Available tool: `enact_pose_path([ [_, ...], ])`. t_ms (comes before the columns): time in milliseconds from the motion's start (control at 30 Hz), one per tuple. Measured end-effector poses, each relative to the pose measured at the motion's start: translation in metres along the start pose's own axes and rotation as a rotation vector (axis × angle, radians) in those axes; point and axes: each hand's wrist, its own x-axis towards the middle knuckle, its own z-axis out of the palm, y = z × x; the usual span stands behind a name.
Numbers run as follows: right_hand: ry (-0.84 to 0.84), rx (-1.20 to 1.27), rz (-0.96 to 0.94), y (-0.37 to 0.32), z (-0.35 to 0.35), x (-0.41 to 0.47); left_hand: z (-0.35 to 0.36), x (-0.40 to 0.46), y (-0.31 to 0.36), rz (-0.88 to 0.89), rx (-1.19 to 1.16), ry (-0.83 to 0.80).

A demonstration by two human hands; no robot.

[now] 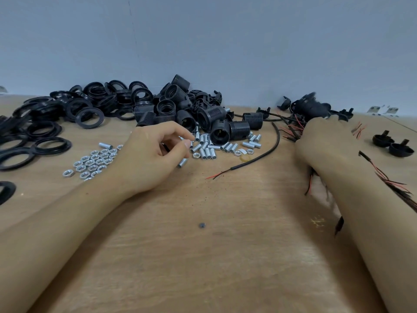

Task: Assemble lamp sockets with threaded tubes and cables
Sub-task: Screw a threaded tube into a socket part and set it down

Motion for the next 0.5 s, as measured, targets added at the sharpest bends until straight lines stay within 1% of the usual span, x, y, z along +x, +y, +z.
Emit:
enact_pose_path([
  [133,-0.017,0.049,-0.037,-0.004,0.001,-0.003,0.0,0.0,0.0,0.006,0.017,-0.009],
  [233,-0.052,0.021,-0.053,-0.007,0.003,-0.007,0.0,-0.001,-0.001,0.006,0.035,-0.03],
  [300,-0.043,0.014,-0.062,-0.008,0.003,-0.009,0.0,-0.001,-0.002,0.021,0.058,-0.037],
  [400,0.033,0.013,-0.088,-0.01,0.001,-0.011,-0.002,-0.001,-0.002,0.031,0.123,-0.029],
  [500,0.188,0.087,-0.245,-0.02,-0.004,-0.019,-0.003,0.002,-0.005,0.052,0.232,0.047],
])
